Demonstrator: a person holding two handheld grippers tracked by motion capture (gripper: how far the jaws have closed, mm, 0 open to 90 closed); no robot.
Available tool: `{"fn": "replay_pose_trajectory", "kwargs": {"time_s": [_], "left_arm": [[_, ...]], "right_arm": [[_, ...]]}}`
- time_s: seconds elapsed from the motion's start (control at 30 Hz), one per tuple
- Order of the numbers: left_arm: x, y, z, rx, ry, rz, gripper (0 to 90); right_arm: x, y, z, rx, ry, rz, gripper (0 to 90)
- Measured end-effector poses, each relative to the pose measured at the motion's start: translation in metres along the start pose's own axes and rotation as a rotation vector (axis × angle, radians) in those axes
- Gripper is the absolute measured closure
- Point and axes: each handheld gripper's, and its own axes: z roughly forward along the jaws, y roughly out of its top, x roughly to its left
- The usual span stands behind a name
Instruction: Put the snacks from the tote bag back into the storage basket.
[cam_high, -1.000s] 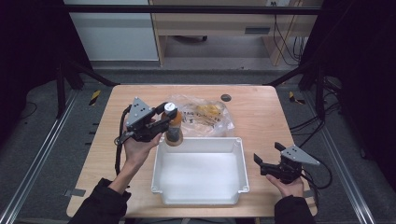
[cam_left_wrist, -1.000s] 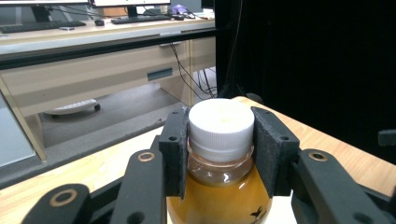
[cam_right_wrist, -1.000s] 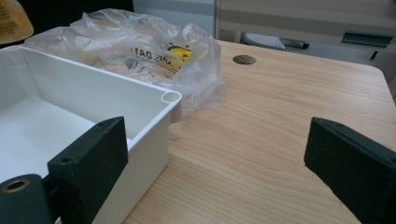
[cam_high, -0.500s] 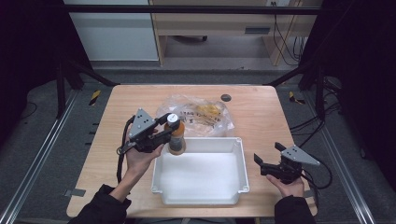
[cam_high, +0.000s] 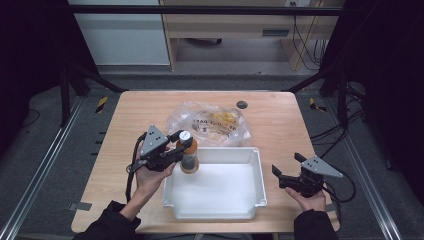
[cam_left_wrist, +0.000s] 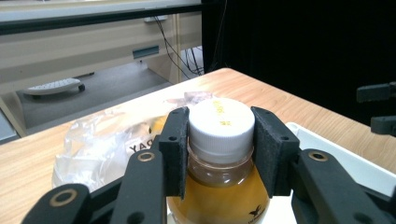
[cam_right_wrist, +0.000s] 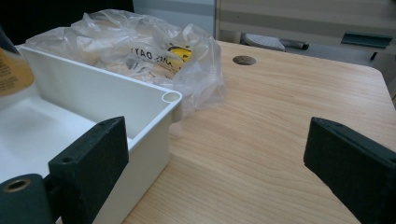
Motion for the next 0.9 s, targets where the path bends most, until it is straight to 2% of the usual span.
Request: {"fn": "replay_pose_trajectory", "kwargs": {"time_s": [0.27, 0.9], "left_arm": [[-0.001, -0.016, 0.000, 0.035, 0.012, -0.002, 59.0], [-0.002, -0.036, 0.006, 0.099, 0.017, -0.015, 59.0]], "right_arm": [[0.000, 0.000, 0.000, 0.002, 0.001, -0.001, 6.8], [0.001, -0.001, 0.000, 0.003, 0.002, -0.007, 7.0]]}}
